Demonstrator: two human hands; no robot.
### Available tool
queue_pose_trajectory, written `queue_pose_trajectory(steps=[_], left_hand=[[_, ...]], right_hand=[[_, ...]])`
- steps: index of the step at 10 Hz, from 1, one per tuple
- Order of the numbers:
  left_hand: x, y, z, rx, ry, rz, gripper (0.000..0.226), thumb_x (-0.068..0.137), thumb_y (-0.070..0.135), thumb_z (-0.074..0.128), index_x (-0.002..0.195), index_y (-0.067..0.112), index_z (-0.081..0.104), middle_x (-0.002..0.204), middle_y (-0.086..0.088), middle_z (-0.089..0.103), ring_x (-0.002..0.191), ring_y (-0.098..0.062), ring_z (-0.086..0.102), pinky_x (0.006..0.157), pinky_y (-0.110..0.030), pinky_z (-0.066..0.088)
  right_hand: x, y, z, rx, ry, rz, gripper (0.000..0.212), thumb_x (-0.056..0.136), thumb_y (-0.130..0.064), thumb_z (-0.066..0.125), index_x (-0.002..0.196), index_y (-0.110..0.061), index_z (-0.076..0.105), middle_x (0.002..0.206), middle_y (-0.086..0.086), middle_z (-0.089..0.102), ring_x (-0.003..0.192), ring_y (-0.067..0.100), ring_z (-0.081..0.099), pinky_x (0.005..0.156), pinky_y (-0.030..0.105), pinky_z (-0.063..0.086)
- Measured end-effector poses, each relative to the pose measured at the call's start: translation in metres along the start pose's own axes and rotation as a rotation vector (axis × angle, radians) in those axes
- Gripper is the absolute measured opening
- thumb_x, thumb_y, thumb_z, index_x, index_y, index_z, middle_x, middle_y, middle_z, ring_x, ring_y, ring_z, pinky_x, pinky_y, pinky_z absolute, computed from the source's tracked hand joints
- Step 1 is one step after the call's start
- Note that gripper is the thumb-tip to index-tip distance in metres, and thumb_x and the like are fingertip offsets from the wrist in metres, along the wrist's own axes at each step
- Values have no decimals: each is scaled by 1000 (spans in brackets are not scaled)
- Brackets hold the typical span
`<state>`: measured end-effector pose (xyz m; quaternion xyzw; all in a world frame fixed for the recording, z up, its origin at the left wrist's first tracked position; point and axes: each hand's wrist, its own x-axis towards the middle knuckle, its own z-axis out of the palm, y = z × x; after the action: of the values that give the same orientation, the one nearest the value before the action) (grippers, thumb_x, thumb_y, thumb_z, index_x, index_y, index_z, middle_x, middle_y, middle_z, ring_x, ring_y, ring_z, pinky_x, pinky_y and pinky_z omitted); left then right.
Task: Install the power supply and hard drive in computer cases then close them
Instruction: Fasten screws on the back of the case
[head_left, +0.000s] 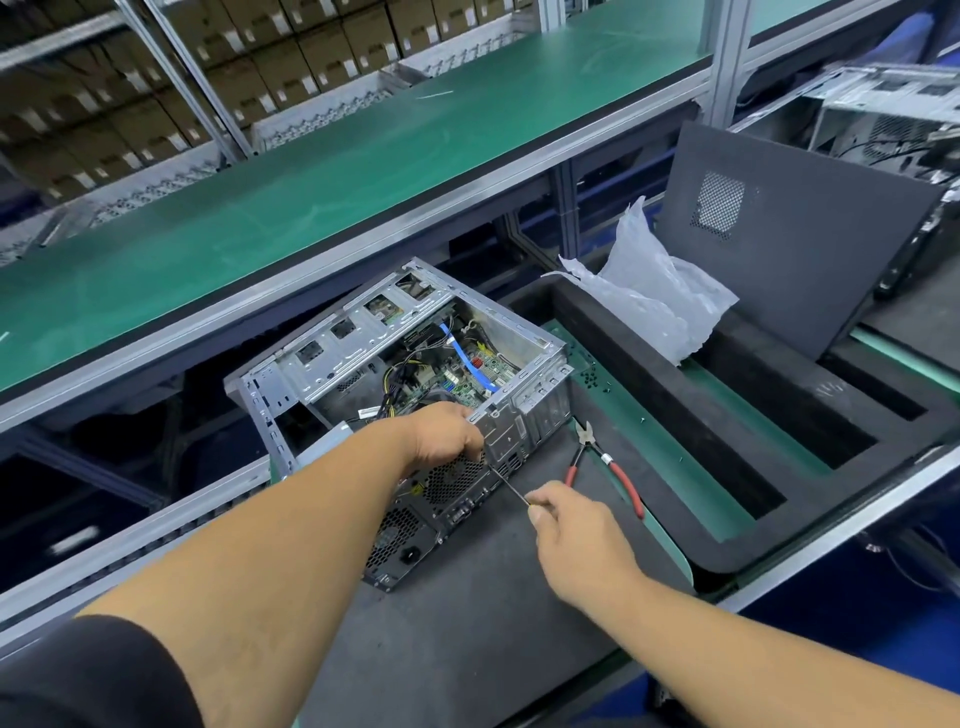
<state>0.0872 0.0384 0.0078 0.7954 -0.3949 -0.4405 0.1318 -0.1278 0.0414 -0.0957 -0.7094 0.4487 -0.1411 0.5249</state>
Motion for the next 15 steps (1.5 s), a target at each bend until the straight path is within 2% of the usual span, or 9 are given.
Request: queue_pose_trajectory(steps=[1,2,5,7,8,10,12,14,15], left_hand=[[1,-1,-1,8,0,-22,8,83,1,62,85,8,56,83,-17,55,76,-28,51,68,-43,40],[2,-1,0,6,0,-23,8,82,2,62,83,8,57,83,-17,57,74,-28,55,67,-40,42],[2,-3,0,-18,8,-14,14,77,5,64,89,9,59,85,-15,55,77,-26,52,69,-39,41],[5,-5,-1,13,6,-18,10,80,3,64,83,11,59,79,-14,58,67,-26,55,60,-34,42],[4,-3,-1,14,10,-17,11,79,5,65,83,13,59,80,-12,58,70,-27,55,60,-35,41],[2,-4,-1,-13,5,-29,13,81,3,63,87,12,56,77,-14,54,54,-23,51,44,-21,37],[1,-2,-2,-14,-13,-33,12,83,2,64,92,8,58,80,-17,57,55,-27,55,43,-24,38],[0,-1,-1,-37,-16,-37,12,83,0,61,92,7,58,84,-20,56,69,-34,55,58,-41,40],[0,0,-1,-10,-12,-44,16,82,2,62,99,5,60,84,-19,58,60,-28,56,49,-31,40]], right_hand=[[16,-13,-24,944,-311,693,16,105,-22,54,104,-15,68,67,9,65,40,8,39,32,18,27],[16,-11,-26,912,-306,671,14,101,-28,60,101,-17,67,75,8,67,44,10,41,35,19,27],[-6,7,-7,-422,135,-345,32,97,-17,57,126,-30,62,116,-10,62,108,20,59,89,35,50],[10,-8,-10,977,-165,592,21,98,-6,62,113,-16,74,85,6,75,47,10,48,38,18,33],[9,-10,-13,1080,-208,697,20,100,-8,57,111,-11,74,85,9,76,45,10,48,37,17,30],[-4,5,-2,-378,100,-220,21,93,-23,66,111,-31,60,102,-10,55,87,17,60,74,32,48],[11,-13,-22,1240,-288,893,3,95,-5,66,97,-5,68,68,12,64,44,9,48,32,15,31],[14,1,-17,-266,36,-43,13,102,-36,55,99,-31,67,84,-7,73,76,15,64,63,28,45],[19,-4,-12,171,-75,247,21,104,-34,49,96,-26,67,72,-5,72,54,13,54,47,24,40]])
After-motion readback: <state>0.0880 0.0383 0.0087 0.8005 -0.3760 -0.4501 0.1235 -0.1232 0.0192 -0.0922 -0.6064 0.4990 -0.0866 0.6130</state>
